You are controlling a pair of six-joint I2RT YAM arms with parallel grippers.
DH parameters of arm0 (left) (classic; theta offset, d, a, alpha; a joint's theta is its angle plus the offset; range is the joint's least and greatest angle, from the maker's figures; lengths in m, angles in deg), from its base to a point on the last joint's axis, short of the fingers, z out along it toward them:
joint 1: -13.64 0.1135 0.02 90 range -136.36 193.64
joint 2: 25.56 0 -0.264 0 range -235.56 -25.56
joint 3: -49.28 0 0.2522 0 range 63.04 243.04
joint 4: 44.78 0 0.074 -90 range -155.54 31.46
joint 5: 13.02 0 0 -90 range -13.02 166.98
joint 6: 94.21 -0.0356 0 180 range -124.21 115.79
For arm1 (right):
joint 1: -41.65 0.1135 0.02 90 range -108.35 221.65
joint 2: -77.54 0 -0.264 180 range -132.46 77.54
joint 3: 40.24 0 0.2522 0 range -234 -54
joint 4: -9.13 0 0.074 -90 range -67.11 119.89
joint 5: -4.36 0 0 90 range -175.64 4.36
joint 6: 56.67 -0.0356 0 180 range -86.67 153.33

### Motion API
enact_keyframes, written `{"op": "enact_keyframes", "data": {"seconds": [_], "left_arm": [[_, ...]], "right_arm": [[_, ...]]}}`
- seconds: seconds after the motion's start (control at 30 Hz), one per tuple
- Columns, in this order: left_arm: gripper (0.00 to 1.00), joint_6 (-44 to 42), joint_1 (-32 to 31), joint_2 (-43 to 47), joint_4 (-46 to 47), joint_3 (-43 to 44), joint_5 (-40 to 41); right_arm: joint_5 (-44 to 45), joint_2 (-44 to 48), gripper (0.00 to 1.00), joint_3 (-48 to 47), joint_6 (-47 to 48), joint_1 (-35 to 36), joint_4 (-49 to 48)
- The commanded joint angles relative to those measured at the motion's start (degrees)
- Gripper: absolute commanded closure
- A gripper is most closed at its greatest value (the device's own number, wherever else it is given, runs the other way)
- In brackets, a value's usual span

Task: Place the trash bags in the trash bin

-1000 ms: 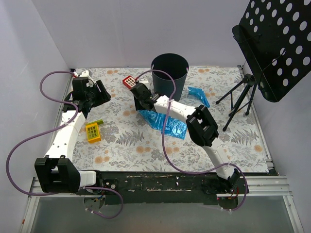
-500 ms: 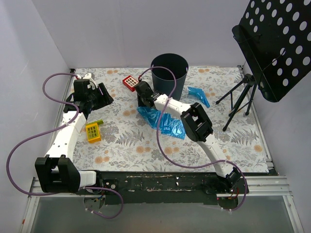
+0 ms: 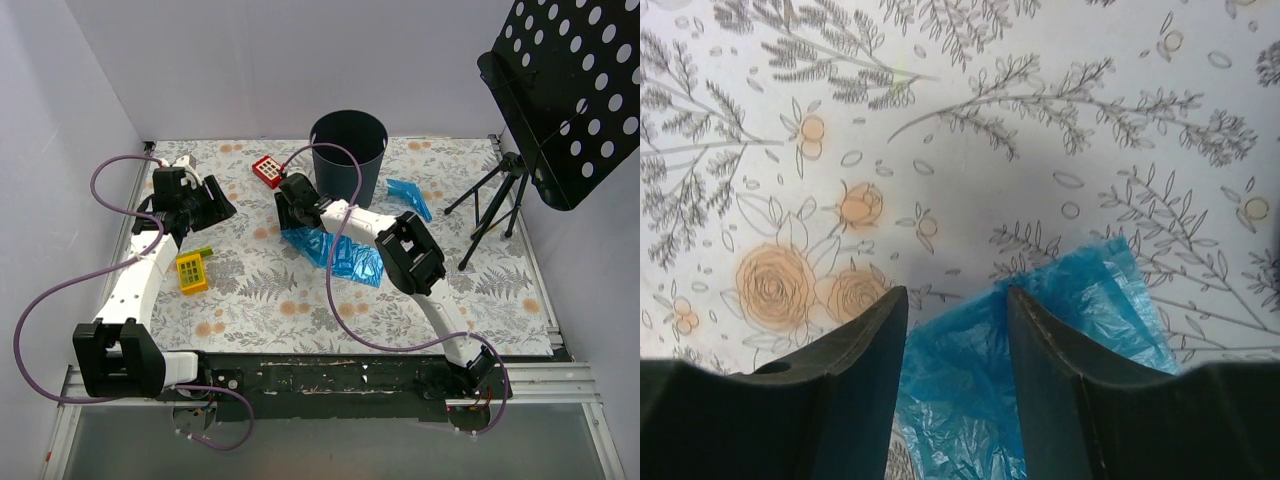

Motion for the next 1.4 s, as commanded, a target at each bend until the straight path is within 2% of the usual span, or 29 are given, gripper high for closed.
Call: {"op": "enact_keyframes", "data": {"seconds": [0.0, 0.07, 0.17, 0.23, 0.27, 0.43, 0.53, 0.57, 0.63, 0.73, 0.8, 0.83, 0.97, 1.17, 1.37], "left_arm": [[0.45, 0.0, 0.4, 3.4, 0.5, -0.7, -0.7], [0.45, -0.1, 0.4, 4.0, 0.4, -1.3, -0.8], [0.45, 0.2, 0.4, 4.7, 0.2, -2.3, -1.6], [0.45, 0.6, 0.4, 5.0, 0.4, -3.0, -2.4], [0.45, 0.8, 0.4, 5.2, 0.5, -3.5, -2.9], [0.46, 0.8, 0.4, 5.8, 3.0, -5.9, -5.0], [0.46, -1.4, 0.5, 4.8, 6.2, -7.3, -10.5], [0.45, -2.4, 0.4, 4.5, 7.8, -7.8, -14.4], [0.45, -5.0, 0.5, 4.0, 12.5, -8.7, -26.1], [0.44, -6.1, 0.4, 5.4, 24.4, -11.2, -42.8], [0.40, -4.0, 0.2, 6.2, 35.1, -12.0, -48.0], [0.39, -3.5, -0.1, 6.0, 38.3, -11.3, -48.7], [0.39, -3.1, -1.2, 1.8, 39.3, -1.5, -52.8], [0.37, 0.8, -2.9, -2.1, 41.0, 9.4, -51.1], [0.37, 2.1, -4.5, -7.6, 41.2, 13.2, -55.9]], "right_arm": [[-1.1, 4.1, 0.50, 3.2, 3.8, 1.7, 2.0], [-0.7, 5.2, 0.51, 5.4, 4.7, 2.4, 2.7], [-2.2, 7.1, 0.60, 9.7, 6.6, 3.4, 2.6], [-6.6, 8.6, 0.88, 13.2, 10.0, 3.9, 0.7], [-8.4, 9.5, 0.98, 14.6, 11.8, 3.9, -0.4], [-17.1, 18.9, 0.99, 21.2, 19.9, 2.6, -6.8], [-31.2, 28.4, 0.99, 26.4, 24.2, -0.9, -14.9], [-40.4, 31.5, 0.99, 27.0, 24.6, -2.7, -15.9], [-50.3, 35.7, 0.99, 25.7, 27.4, -5.1, -13.6], [-60.9, 40.7, 0.99, 22.8, 29.3, -7.7, -8.4], [-65.0, 43.0, 0.99, 22.0, 28.7, -9.0, -7.2], [-66.0, 44.3, 0.99, 22.2, 28.3, -9.5, -7.3], [-68.5, 47.1, 0.99, 22.6, 28.5, -10.5, -8.4], [-67.5, 49.8, 0.99, 22.9, 32.9, -10.8, -10.4], [-62.7, 53.2, 0.99, 25.5, 33.9, -10.9, -13.3]]}}
